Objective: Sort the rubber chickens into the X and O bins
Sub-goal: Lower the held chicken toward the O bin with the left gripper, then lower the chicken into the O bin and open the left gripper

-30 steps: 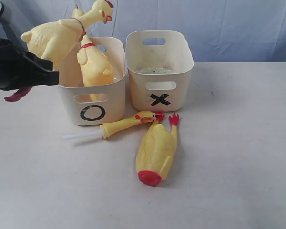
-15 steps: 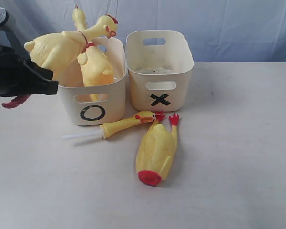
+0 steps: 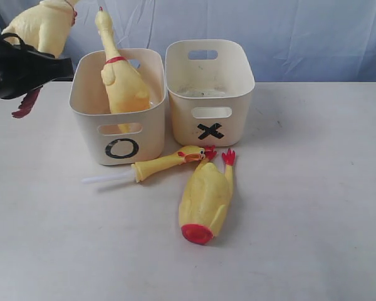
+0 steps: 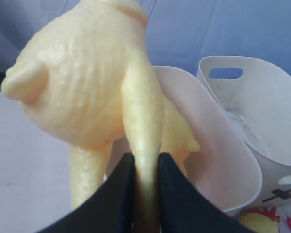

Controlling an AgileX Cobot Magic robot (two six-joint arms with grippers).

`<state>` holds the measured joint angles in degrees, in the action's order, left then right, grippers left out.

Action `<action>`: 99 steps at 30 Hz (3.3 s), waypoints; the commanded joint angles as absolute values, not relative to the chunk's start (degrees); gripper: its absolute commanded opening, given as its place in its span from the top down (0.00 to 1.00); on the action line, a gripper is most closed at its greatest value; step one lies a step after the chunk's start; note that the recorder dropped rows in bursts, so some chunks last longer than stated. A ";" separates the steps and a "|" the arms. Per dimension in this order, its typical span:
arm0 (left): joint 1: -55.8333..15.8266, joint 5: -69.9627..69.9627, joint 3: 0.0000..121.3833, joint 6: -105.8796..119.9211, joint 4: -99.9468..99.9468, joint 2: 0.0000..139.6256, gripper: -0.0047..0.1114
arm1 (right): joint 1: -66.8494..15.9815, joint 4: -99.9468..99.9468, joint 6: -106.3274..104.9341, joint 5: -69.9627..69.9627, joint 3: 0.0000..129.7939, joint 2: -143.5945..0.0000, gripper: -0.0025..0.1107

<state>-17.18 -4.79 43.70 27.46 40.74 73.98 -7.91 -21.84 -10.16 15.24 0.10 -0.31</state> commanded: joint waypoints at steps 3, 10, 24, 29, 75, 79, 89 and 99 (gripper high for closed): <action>-19.28 -12.48 44.13 24.81 36.62 76.02 0.96 | -8.05 -21.79 -10.26 14.72 0.00 0.00 0.99; -23.17 -16.59 44.13 23.54 32.39 76.02 0.96 | -8.05 -21.79 -10.26 14.84 0.00 0.00 0.99; -23.72 -37.28 44.13 -0.34 8.70 85.17 0.96 | -8.05 -21.79 -10.26 14.84 0.00 0.00 0.99; -23.72 -47.01 44.13 -0.78 8.26 91.90 0.96 | -8.05 -21.79 -10.26 14.84 0.00 0.00 0.99; -23.57 -47.67 50.12 -11.97 7.00 111.04 0.96 | -8.05 -21.79 -10.26 14.83 0.00 0.00 0.99; -23.57 -46.45 50.12 -13.82 7.00 113.68 0.96 | -8.05 -21.79 -10.26 14.83 0.00 0.00 0.99; -23.57 -46.02 50.12 -16.61 6.33 114.85 0.96 | -8.05 -21.79 -10.26 14.83 0.00 0.00 0.99; -23.57 -47.29 50.12 -16.49 3.76 113.64 0.96 | -8.05 -21.79 -10.26 14.83 0.00 0.00 0.99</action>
<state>-23.44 -51.21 50.70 -16.01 4.57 113.18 -7.91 -21.84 -10.16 15.24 0.10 -0.31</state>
